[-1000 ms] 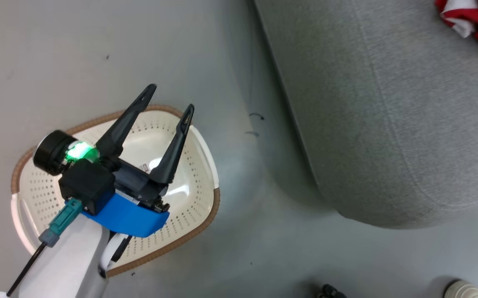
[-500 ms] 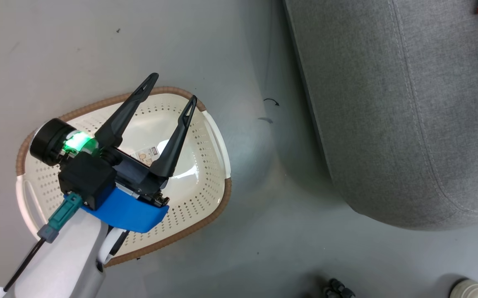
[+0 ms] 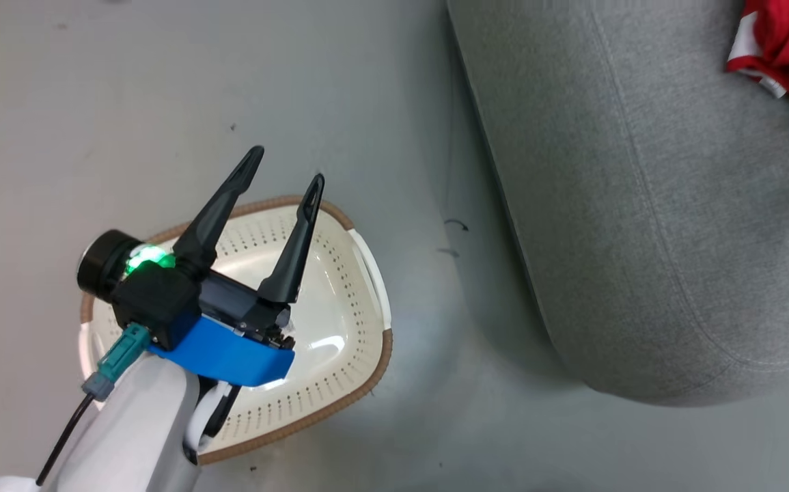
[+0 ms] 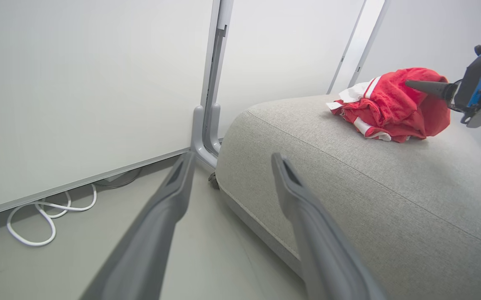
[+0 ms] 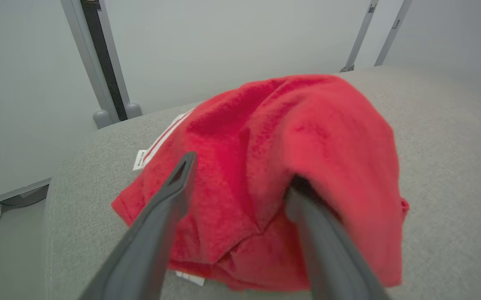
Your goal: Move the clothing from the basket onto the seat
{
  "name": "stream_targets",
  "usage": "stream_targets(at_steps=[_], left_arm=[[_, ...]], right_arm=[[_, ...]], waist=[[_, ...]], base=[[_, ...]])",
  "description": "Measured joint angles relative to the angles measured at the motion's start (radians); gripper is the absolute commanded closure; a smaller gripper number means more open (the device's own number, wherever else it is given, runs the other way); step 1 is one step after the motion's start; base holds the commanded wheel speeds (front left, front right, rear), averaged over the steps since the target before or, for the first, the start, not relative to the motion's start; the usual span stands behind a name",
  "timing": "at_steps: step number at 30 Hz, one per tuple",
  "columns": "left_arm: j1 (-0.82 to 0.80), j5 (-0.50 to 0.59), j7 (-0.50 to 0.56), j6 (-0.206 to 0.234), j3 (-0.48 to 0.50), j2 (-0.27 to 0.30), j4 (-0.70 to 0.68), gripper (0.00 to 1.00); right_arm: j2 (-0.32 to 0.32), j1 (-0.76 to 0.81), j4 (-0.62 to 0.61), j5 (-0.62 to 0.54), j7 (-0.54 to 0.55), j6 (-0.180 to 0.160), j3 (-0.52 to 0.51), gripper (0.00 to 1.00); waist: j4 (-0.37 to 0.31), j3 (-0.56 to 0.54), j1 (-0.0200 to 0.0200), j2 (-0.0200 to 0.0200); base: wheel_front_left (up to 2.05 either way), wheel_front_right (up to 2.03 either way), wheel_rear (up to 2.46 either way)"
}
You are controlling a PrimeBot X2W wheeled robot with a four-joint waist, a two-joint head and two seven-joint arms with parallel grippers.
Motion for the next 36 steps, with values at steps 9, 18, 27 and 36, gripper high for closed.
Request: stream_targets(at_steps=[9,18,27,36], left_arm=[[0.107,-0.012,0.0,0.0,0.092,-0.068,0.033,0.0],[0.239,-0.019,0.0,0.0,0.183,-0.121,0.077,0.0],[0.316,-0.018,0.0,0.0,0.282,-0.178,0.129,0.0],[0.357,-0.012,0.0,0.0,0.341,-0.204,0.168,0.0]], right_arm=[[0.041,0.17,-0.069,0.078,-0.034,0.0,0.092,0.0],[0.139,0.396,-0.269,0.103,-0.05,0.0,0.188,0.0],[0.195,0.592,-0.444,0.077,-0.025,0.0,0.285,0.0],[0.211,0.741,-0.548,0.075,0.007,0.0,0.34,0.0]], waist=[[0.015,-0.142,-0.0001,0.0],[0.022,-0.292,-0.0002,0.0001],[0.048,-0.411,-0.0003,0.0001],[0.107,-0.472,-0.0003,0.0001]], base=[[0.0,0.0,0.0],[0.0,0.0,0.0],[0.0,0.0,0.0],[0.0,0.0,0.0]])
